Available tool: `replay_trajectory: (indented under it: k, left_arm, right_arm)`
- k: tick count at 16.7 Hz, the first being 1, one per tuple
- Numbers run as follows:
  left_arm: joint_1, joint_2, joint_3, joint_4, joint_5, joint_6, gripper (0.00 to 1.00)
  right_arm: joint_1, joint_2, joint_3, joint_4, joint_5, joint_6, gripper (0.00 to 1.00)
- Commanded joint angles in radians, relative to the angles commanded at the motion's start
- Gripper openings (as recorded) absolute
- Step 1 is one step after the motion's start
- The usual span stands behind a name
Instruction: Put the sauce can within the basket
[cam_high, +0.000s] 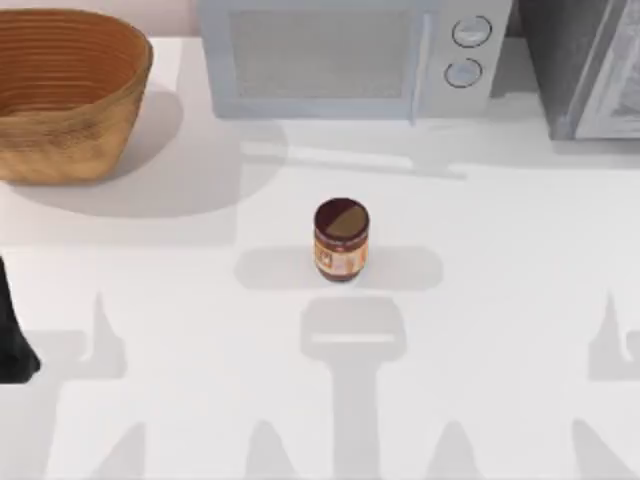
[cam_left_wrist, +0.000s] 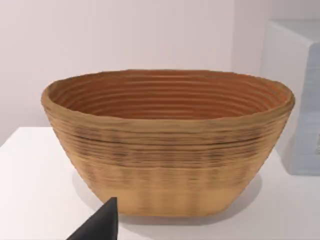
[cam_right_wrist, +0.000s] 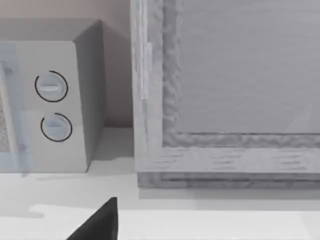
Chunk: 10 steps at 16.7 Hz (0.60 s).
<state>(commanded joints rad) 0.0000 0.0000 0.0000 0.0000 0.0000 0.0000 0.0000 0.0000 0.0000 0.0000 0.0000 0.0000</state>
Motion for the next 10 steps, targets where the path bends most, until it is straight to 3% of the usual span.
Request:
replay_trajectory:
  k: [4,10]
  left_arm:
    - [-0.013,0.024,0.006,0.013,0.025,0.006,1.0]
    - [-0.079,0.298,0.104,0.181,0.215,0.066,1.0]
  right_arm:
    - [0.0,0.0,0.0,0.0,0.0,0.0,1.0]
    - [0.0,0.0,0.0,0.0,0.0,0.0,1.0]
